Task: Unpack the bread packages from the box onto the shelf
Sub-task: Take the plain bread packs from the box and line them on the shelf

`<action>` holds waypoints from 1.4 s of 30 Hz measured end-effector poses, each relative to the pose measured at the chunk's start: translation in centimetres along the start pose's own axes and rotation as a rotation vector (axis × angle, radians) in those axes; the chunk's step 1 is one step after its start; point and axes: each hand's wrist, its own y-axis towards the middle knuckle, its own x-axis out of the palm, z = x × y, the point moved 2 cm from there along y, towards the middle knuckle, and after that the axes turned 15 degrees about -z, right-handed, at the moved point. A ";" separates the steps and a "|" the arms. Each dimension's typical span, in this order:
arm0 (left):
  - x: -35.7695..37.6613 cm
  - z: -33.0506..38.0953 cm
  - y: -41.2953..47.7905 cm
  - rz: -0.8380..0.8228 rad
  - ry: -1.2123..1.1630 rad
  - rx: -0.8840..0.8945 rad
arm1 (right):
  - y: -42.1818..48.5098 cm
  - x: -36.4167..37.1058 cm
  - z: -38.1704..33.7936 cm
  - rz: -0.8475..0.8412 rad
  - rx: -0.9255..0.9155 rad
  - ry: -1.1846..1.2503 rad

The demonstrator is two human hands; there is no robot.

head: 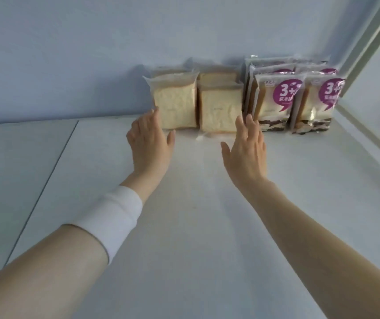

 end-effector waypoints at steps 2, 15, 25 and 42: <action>0.0 1.0 -2.9 -0.161 0.159 0.147 | -3.4 -0.4 0.7 -0.070 0.042 -0.162; 1.6 20.8 -25.1 -0.502 0.368 0.763 | -30.0 -8.1 15.0 -0.177 0.481 -0.355; 14.0 42.2 -50.6 -0.686 0.519 1.236 | -57.7 -8.9 37.3 -0.315 0.943 -0.250; 47.5 51.9 -64.8 -1.446 0.696 1.113 | -70.3 9.8 60.0 -0.493 1.454 0.596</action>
